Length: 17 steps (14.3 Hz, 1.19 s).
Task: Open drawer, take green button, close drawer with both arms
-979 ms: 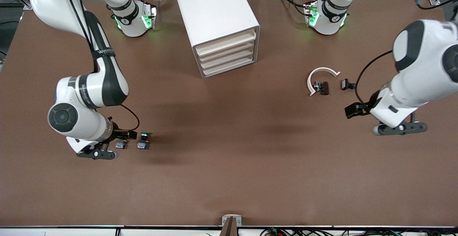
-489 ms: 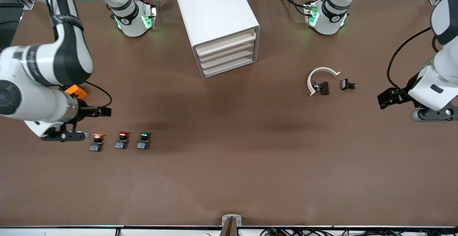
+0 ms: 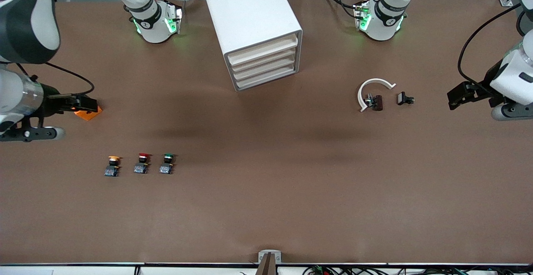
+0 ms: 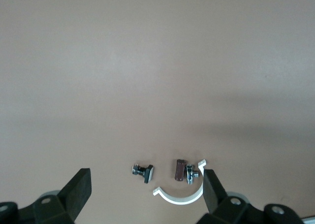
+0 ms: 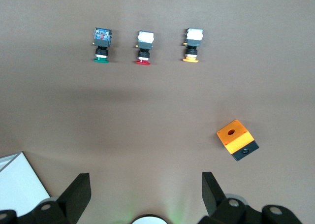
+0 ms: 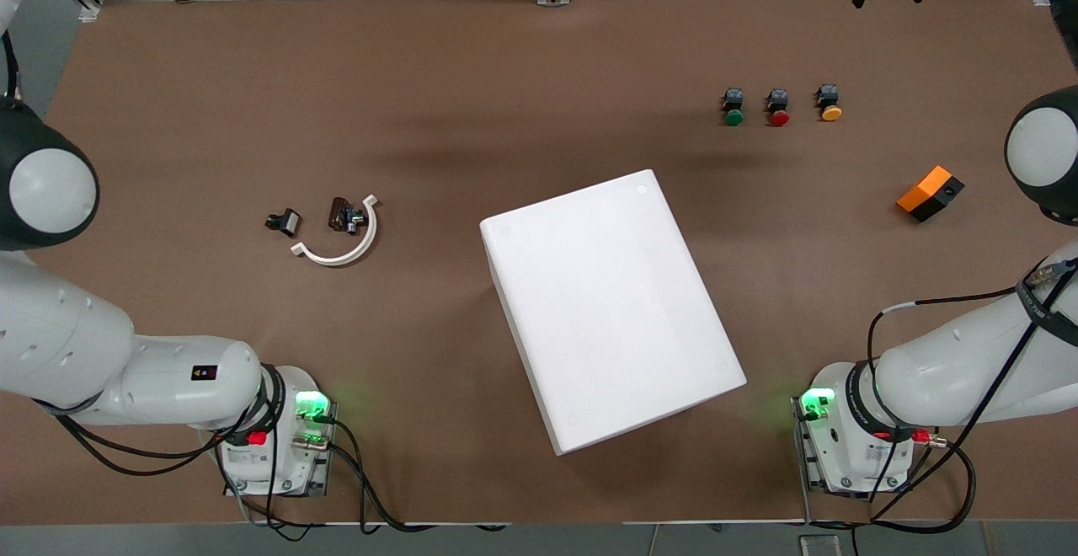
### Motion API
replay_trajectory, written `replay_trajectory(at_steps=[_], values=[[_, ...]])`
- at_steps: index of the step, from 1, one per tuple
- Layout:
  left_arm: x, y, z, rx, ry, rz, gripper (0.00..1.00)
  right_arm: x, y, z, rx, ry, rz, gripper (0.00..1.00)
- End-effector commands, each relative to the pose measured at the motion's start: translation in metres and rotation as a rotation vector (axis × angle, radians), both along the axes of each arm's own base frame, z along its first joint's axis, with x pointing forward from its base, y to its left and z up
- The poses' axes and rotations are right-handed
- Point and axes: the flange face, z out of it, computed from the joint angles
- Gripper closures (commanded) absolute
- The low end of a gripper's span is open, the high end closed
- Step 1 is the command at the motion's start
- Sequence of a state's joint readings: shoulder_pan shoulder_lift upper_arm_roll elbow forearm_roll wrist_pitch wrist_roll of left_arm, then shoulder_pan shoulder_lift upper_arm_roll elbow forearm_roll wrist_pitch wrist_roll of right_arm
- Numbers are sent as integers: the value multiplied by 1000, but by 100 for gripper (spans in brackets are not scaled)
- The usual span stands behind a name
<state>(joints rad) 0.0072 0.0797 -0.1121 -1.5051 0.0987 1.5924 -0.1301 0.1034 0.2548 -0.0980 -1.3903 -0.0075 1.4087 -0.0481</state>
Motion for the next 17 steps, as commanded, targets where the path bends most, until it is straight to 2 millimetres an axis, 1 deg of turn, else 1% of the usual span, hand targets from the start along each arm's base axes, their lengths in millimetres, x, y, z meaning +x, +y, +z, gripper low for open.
replay_trajectory(at_steps=[1,2,4,5,6,7,8,9,10,11,12,13,15,16,17], values=[[-36,1,3,-9,-20,-12,0,-5,-7,16,-32,-15,13,0],[-42,1,6,-17,-22,-10,0,-5,-9,20,-46,-21,12,0],[-49,2,6,-26,-20,-6,0,-7,-15,42,-42,-34,-1,0],[-52,2,7,-27,-21,-6,0,-9,-23,48,-37,-34,-14,0],[-55,2,3,-26,-12,-6,0,-10,-27,49,-36,-29,-22,0],[-60,3,4,-26,-18,-3,0,-11,-28,52,-36,-34,-24,0],[-62,2,2,-29,-18,-5,0,-11,-26,59,-36,-49,-24,0],[-66,0,4,-32,-23,-7,0,-12,-23,64,-28,-59,-22,0],[-67,-2,6,-36,-26,-10,0,-19,-21,77,-4,-74,-24,0],[-68,-3,8,-39,-29,-12,0,-23,-20,80,23,-76,-29,0],[-70,-5,9,-58,-27,-9,0,-25,-22,78,26,-60,-31,0],[-74,-5,10,-69,-28,-7,0,-25,-32,81,15,-73,-43,0],[-78,-5,8,-69,-21,-7,0,-26,-36,84,23,-80,-53,0],[-81,-6,7,-68,-23,-9,0,-30,-39,88,30,-86,-59,0],[-84,-7,10,-67,-29,-10,0,-30,-38,93,31,-106,-56,0]])
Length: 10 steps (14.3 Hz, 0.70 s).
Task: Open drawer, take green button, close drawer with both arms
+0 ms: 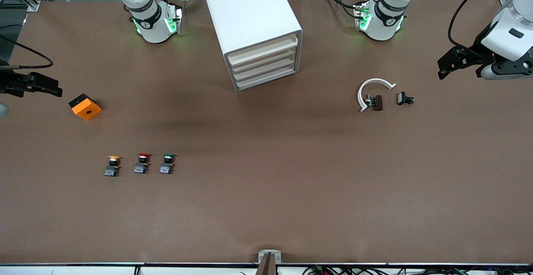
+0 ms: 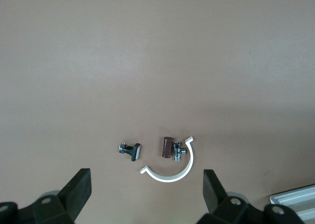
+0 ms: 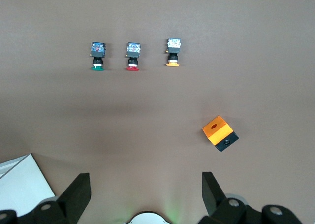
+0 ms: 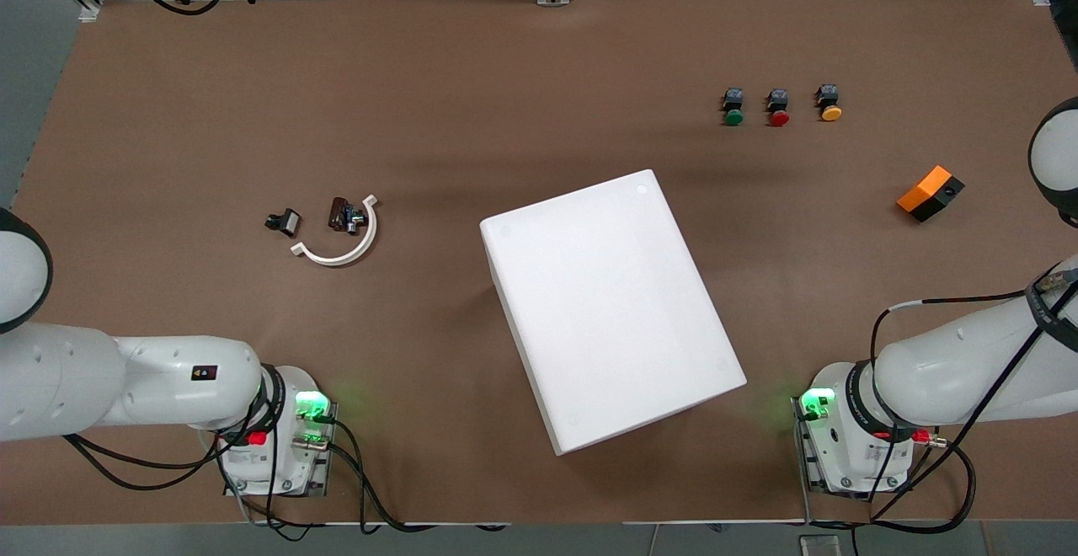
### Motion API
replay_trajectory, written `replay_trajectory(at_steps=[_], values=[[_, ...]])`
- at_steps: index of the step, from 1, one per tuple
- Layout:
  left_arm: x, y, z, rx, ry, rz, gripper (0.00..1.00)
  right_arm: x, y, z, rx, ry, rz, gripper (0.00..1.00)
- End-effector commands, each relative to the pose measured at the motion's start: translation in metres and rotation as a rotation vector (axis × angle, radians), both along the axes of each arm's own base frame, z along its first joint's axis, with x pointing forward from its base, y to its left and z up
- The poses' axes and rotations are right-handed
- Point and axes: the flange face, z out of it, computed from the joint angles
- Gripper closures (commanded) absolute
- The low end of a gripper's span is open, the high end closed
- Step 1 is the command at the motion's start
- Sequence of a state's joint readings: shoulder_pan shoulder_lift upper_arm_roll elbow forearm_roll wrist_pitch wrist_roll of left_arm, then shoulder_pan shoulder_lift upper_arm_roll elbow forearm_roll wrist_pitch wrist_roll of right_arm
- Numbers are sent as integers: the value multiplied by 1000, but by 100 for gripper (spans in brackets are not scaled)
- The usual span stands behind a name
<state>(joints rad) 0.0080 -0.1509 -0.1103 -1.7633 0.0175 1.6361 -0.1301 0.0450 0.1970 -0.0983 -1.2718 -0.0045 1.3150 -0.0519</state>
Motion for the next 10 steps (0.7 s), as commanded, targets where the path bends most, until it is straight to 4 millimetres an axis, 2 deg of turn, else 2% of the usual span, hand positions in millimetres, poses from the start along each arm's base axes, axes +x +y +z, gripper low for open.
replay_trajectory(at_steps=[1,3,7,10], values=[[-18,0,6,-9,-24,-13,0,-7,-2,12,26,-27,0,0],[-28,2,8,-5,-27,-7,0,-10,-5,15,27,-28,-6,0],[-25,8,10,-5,-33,0,0,-21,-14,25,29,-40,-23,0],[-26,9,13,-4,-30,-3,0,-38,-16,23,34,-39,-25,0]])
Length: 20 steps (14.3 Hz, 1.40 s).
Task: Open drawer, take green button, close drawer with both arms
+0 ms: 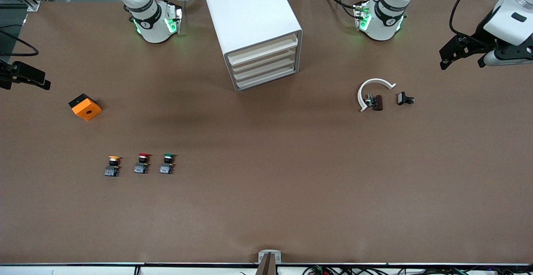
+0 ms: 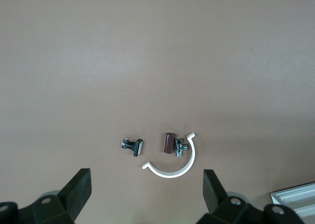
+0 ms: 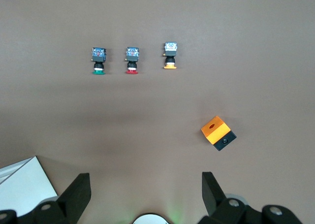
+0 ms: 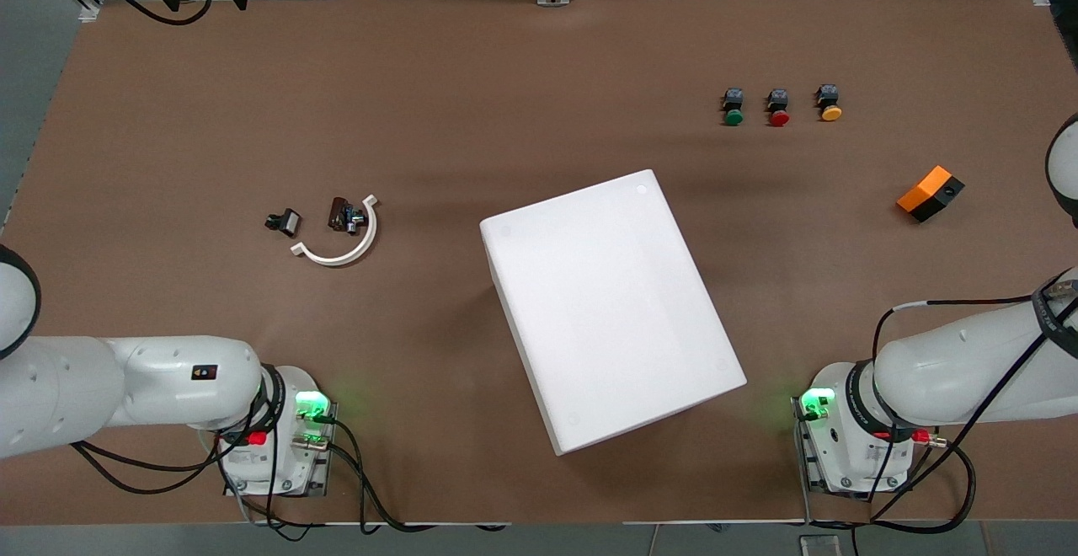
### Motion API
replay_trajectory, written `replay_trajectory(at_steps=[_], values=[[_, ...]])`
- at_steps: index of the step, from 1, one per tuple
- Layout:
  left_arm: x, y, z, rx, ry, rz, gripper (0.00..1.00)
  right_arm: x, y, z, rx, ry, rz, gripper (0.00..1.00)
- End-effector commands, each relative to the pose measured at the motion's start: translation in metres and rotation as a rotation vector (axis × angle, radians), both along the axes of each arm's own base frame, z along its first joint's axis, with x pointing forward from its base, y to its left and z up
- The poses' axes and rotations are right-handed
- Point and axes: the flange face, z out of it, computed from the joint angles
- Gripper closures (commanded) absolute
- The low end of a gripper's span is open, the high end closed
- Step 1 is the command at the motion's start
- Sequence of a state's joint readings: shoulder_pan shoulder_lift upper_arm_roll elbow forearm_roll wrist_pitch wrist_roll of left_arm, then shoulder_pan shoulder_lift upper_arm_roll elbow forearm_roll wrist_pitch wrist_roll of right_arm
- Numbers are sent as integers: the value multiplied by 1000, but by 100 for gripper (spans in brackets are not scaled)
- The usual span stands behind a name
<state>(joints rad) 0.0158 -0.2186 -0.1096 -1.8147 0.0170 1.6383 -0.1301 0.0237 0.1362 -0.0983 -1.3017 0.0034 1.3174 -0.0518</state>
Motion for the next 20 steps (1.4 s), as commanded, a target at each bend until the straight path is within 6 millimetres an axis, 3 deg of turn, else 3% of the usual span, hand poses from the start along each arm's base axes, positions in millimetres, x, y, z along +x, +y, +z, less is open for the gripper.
replay_trajectory(at_steps=[1,5,8,20], values=[[-4,4,6,-7,-7,-11,0,-22,-10,0,25,-4,-16,0],[28,5,10,-8,-7,-12,0,-32,-8,13,26,-19,-13,0],[33,4,9,-9,-7,-15,0,-40,-1,28,24,-53,1,0],[39,2,3,-4,20,-22,0,-61,1,29,21,-77,-34,0]])
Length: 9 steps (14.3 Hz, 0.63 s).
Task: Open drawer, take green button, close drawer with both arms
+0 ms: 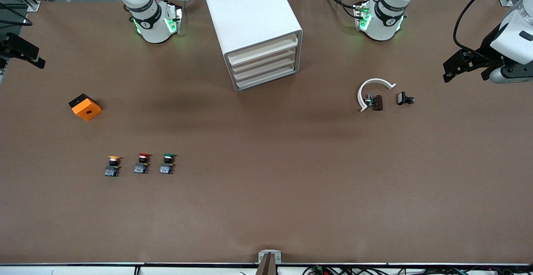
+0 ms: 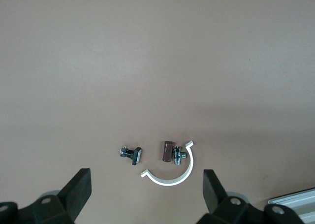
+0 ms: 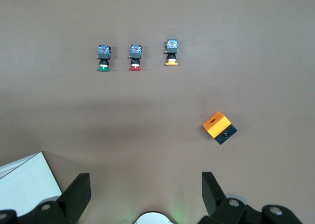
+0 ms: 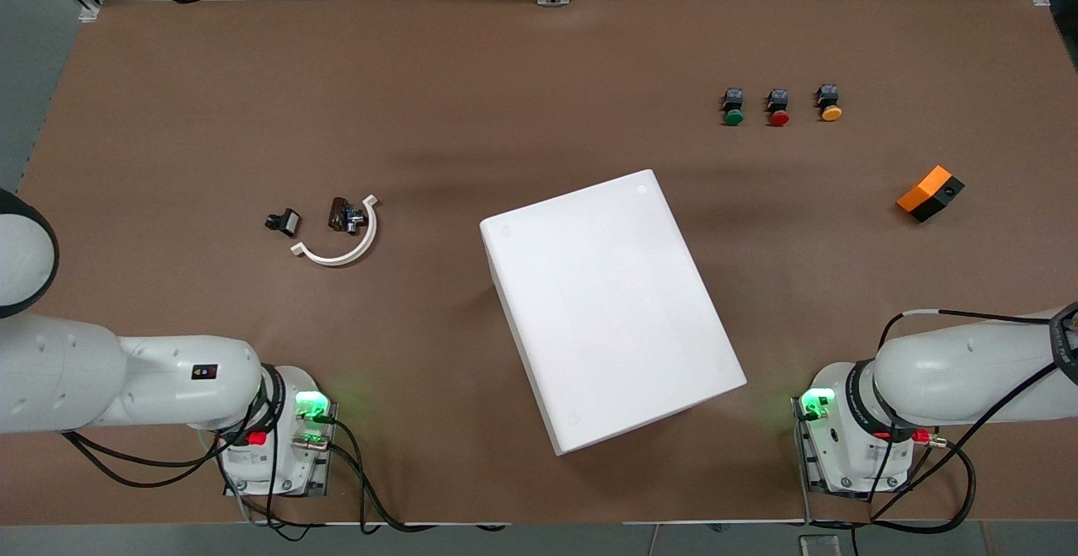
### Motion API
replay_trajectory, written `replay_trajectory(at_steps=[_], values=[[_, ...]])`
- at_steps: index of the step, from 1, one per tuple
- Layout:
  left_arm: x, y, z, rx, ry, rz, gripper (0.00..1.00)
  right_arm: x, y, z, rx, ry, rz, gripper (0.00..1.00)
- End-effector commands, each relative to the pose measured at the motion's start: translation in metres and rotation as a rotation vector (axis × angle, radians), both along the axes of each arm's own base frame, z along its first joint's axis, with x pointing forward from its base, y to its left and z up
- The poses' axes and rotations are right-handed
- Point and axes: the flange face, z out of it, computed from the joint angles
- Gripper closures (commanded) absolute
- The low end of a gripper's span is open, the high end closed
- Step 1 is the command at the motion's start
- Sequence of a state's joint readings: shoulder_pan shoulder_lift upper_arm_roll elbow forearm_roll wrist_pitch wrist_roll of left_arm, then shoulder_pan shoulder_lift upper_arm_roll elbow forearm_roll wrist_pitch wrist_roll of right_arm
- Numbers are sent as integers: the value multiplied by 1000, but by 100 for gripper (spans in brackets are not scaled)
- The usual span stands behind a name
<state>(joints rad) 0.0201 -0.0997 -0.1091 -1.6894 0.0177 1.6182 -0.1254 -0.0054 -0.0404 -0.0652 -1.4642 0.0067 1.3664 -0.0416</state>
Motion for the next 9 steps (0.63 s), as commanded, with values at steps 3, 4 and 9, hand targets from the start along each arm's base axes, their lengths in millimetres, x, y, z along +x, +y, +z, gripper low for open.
replay_trajectory(at_steps=[3,4,9], values=[[3,1,6,8,4,-19,0,-12,14,5,-2,-14,-3,0],[3,3,6,6,4,-16,0,-12,11,3,7,-1,3,0],[3,3,9,6,-2,-16,0,-15,8,10,-6,-40,-2,0]])
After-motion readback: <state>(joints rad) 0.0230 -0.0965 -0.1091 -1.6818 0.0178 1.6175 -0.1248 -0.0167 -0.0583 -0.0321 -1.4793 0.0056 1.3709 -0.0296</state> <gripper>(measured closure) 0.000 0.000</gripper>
